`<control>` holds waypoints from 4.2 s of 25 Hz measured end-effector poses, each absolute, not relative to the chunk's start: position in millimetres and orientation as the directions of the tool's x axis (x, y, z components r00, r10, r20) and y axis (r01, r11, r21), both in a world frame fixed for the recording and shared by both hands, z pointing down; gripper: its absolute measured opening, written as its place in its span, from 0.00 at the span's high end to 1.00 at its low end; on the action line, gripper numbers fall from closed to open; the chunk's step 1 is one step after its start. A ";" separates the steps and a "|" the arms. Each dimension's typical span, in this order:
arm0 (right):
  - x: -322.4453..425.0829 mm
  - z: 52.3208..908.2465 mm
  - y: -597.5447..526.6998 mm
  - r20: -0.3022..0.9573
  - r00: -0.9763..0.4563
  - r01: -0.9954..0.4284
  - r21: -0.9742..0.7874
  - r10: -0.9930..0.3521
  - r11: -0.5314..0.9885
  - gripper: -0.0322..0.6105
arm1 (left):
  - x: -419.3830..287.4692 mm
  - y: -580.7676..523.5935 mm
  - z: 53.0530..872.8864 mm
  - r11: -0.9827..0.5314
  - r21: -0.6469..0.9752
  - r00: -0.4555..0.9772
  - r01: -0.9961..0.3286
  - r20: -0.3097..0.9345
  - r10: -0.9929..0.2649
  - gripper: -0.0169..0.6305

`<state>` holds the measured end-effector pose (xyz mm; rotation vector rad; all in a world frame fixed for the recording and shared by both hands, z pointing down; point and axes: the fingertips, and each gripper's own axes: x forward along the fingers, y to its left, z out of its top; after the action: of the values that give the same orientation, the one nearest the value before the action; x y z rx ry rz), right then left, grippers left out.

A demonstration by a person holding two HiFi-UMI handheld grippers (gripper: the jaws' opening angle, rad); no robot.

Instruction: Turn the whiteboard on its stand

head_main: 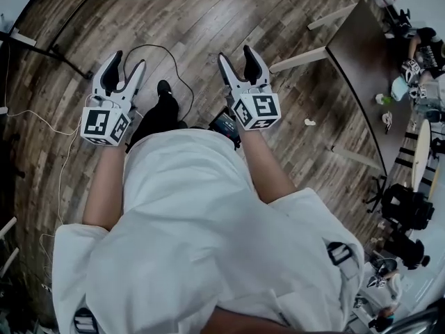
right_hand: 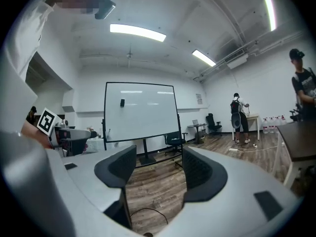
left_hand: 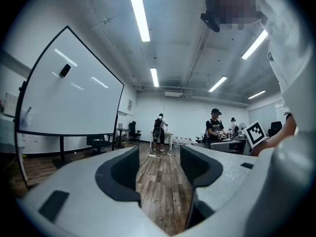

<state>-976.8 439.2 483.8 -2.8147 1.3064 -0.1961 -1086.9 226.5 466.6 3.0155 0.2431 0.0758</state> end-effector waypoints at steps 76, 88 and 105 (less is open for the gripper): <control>-70.0 481.6 144.8 0.105 0.411 -0.904 -0.076 -0.905 -0.420 0.55 | -148.0 -26.7 468.2 -0.980 0.165 0.993 0.115 0.019 0.119 0.56; 99.1 462.8 19.7 0.144 0.265 -0.956 -0.093 -0.953 -0.280 0.57 | 23.0 -135.2 483.7 -0.980 0.187 0.995 0.070 0.055 0.082 0.56; 182.7 445.5 -184.8 0.115 -0.198 -0.978 -0.090 -0.973 0.188 0.55 | 61.3 -242.0 495.8 -0.948 0.224 0.974 -0.225 0.070 -0.215 0.56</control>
<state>182.7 -184.8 445.5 -2.0086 2.4456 -0.2266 61.3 -242.0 495.8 2.8898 -0.3265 0.0661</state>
